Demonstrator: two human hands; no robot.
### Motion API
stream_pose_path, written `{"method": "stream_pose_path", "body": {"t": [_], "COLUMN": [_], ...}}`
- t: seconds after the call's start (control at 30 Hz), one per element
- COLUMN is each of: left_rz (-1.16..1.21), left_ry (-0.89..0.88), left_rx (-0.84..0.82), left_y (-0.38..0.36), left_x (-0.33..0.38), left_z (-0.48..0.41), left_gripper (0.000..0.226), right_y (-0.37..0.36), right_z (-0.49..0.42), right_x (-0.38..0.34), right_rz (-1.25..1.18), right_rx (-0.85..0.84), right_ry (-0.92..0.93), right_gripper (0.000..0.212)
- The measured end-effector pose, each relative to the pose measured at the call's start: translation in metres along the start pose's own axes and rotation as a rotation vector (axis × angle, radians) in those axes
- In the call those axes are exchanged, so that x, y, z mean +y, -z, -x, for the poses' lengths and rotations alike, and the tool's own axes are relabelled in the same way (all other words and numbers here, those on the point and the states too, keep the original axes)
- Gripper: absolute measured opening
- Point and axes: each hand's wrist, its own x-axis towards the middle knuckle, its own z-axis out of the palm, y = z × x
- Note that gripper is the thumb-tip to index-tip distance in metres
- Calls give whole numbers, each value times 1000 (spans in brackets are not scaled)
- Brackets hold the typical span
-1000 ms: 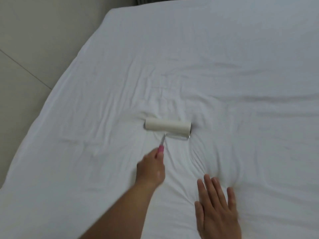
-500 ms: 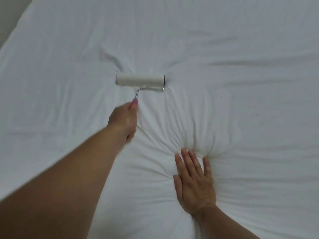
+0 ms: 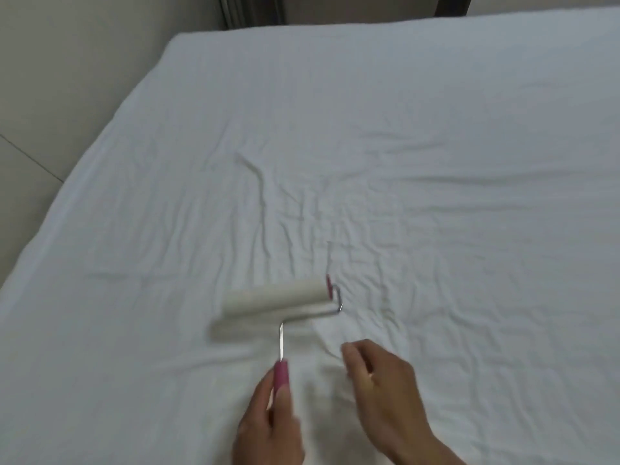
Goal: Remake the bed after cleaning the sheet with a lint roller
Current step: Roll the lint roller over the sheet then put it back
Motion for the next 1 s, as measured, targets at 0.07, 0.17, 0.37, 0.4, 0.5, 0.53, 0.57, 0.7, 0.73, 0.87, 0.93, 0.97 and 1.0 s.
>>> {"method": "stream_pose_path", "body": {"t": [0.07, 0.17, 0.37, 0.4, 0.5, 0.53, 0.57, 0.7, 0.73, 0.87, 0.93, 0.97, 1.0], "left_rz": [174, 111, -737, -899, -1059, -1063, -1060, -992, -987, -960, -940, -937, -939], "left_ry": [-1, -177, -549, -477, -366, -381, -390, -400, -412, -404, -398, -396, -391], "left_rx": [-1, -188, -36, -12, -18, 23, 49, 72, 84, 64, 52, 37, 19], "left_y": [-16, -38, 23, 37, 49, 45, 41, 35, 34, 32, 34, 36, 37], "left_x": [34, 73, 37, 21, -35, -51, -60, -69, -71, -77, -75, -75, -73], "left_z": [-4, -49, -193, -219, -250, -251, -251, -260, -262, -267, -270, -269, -268], "left_gripper": [28, 40, 100, 98, 82, 80, 77, 75, 76, 74, 74, 74, 74], "right_y": [7, 19, 45, 44, 33, 28, 23, 11, 8, -6, -5, -2, 1], "right_z": [0, -35, -140, -158, -207, -218, -228, -265, -270, -250, -216, -193, -165], "right_x": [-44, -71, -57, -57, -64, -71, -81, -111, -111, -76, -47, -32, -20], "right_rz": [-257, -491, -544, -470, -29, 68, 120, 362, 437, 705, 701, 704, 713], "right_rx": [-260, -234, 126, 171, 268, 271, 247, 177, 189, 194, 184, 190, 193], "right_ry": [-170, -290, -481, -469, -338, -258, -183, -11, -18, 14, 46, 40, 23], "right_gripper": [27, 14, 16, 20, 30, 33, 39, 50, 47, 40, 39, 38, 37]}}
